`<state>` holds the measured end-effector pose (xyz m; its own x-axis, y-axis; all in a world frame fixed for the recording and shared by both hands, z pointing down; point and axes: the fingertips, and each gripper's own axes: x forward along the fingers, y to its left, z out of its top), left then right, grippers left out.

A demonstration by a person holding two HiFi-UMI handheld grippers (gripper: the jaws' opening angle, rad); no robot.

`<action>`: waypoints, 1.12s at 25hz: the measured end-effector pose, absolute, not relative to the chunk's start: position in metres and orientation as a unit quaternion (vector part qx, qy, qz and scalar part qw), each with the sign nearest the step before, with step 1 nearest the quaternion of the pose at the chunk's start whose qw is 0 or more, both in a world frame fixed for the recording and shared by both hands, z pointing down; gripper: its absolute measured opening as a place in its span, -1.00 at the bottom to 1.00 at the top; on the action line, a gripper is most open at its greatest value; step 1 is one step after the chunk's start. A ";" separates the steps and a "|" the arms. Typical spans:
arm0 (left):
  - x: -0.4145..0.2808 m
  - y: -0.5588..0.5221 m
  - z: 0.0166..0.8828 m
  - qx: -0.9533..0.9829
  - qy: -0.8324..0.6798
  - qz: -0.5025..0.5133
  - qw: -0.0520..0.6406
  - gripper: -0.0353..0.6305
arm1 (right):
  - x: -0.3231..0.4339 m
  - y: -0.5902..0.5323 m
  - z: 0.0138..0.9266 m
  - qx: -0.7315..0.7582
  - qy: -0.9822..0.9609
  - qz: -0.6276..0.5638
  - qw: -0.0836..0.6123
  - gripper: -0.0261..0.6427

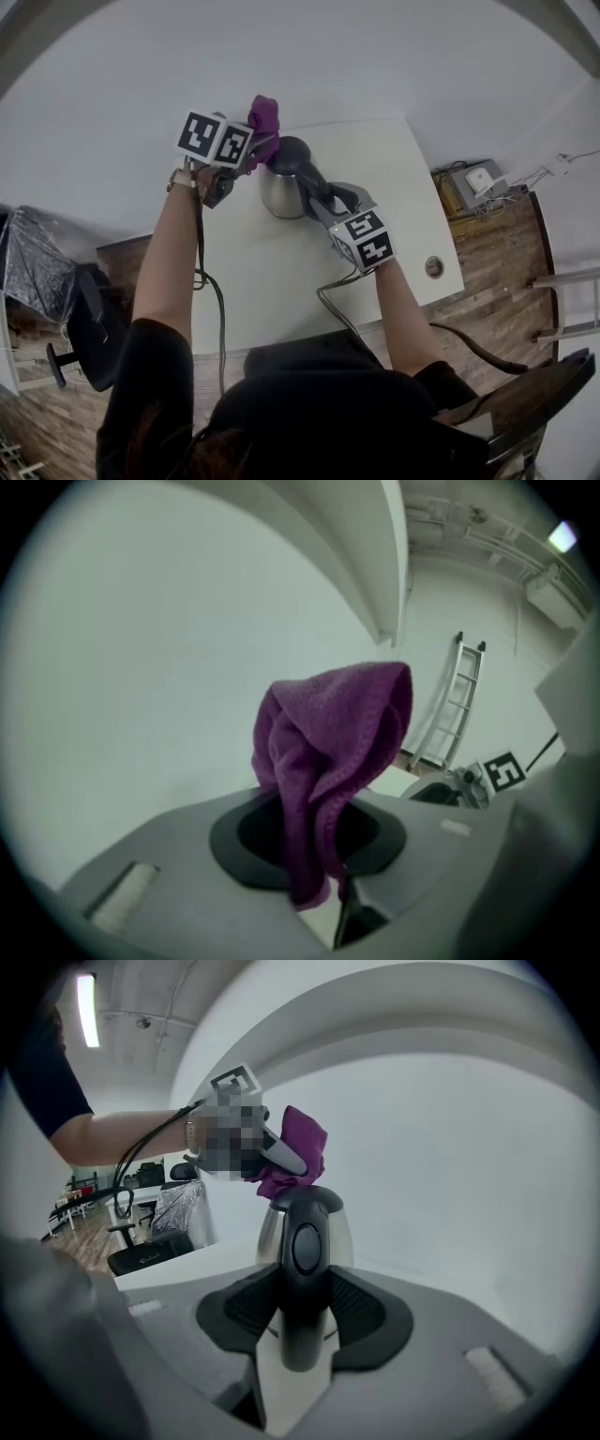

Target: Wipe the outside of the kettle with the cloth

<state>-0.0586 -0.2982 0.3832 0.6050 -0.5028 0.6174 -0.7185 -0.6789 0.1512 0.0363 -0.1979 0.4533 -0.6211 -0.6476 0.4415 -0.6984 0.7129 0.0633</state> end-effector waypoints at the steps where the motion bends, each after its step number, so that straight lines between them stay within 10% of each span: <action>1: -0.054 -0.303 0.386 0.873 -0.342 0.281 0.204 -0.59 | 0.036 -0.198 0.453 0.376 -0.898 0.057 0.222 -0.44; 28: 0.021 -0.250 0.378 0.901 -0.281 0.320 0.083 -0.60 | 0.039 -0.195 0.455 0.391 -0.893 0.050 0.220 -0.43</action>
<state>0.0211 -0.2498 0.3775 0.6375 -0.4533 0.6230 -0.5600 -0.8280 -0.0294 0.0386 -0.1954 0.4551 -0.5985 -0.6754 0.4308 -0.7190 0.6901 0.0831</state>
